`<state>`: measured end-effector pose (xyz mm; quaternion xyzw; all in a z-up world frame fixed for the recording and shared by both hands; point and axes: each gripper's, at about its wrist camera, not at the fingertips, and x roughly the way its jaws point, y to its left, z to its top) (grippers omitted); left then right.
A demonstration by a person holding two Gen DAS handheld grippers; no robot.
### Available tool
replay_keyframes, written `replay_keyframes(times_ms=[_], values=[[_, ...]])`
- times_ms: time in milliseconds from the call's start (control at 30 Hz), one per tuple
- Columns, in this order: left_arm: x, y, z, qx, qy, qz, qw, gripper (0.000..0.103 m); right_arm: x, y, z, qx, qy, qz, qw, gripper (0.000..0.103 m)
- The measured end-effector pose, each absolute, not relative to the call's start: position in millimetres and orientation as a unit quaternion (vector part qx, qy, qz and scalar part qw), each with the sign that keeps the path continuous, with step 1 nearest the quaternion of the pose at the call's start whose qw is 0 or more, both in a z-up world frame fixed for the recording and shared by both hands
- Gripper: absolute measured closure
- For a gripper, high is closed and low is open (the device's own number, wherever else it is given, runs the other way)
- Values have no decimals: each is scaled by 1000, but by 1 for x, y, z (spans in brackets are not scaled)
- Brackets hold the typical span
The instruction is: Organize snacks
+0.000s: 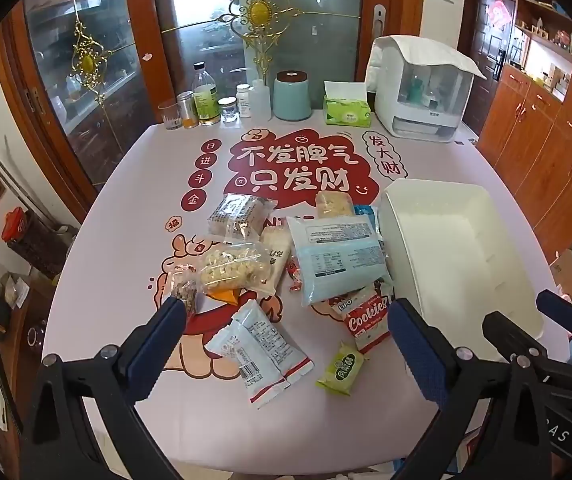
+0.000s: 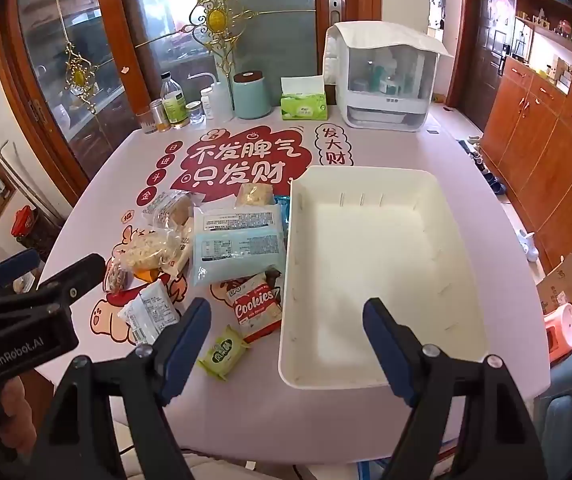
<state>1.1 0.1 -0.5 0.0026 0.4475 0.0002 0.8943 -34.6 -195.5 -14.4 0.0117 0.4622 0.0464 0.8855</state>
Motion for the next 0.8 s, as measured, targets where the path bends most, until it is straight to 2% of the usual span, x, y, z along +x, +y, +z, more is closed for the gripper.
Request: replay_keyframes(times_ms=[800], values=[[-4, -13, -3, 1, 454, -8, 891, 3, -35, -198, -17, 4, 469, 53, 882, 24]])
